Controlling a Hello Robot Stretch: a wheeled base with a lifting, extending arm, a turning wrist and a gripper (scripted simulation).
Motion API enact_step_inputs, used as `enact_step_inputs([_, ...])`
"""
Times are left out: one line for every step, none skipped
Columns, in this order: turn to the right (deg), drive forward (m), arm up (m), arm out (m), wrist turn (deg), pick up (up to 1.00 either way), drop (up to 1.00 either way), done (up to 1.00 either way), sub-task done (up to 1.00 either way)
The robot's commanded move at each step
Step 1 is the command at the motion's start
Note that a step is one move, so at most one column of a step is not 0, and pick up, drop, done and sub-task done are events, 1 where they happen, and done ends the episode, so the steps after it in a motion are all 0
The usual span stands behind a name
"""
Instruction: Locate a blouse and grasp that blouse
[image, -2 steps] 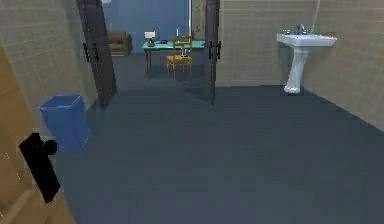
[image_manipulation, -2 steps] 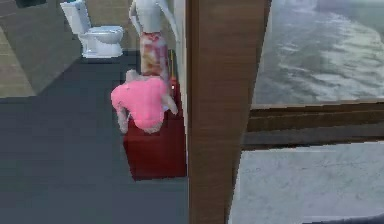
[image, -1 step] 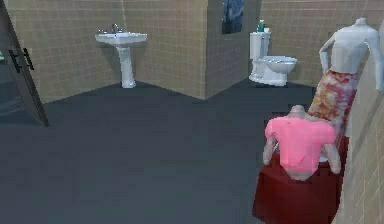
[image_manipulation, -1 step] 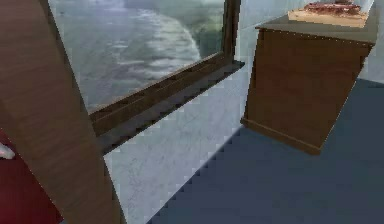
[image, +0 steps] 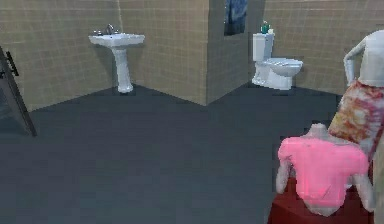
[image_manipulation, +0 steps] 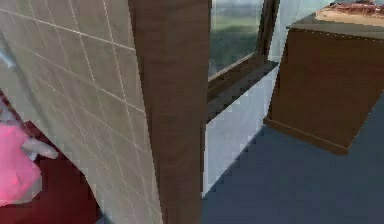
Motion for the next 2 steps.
enact_step_inputs([24.0,0.00,0.00,0.00,0.0,0.00,0.00,0.00,0.00])
enact_step_inputs([0.0,0.35,0.00,0.00,0.0,0.00,0.00,0.00,0.00])
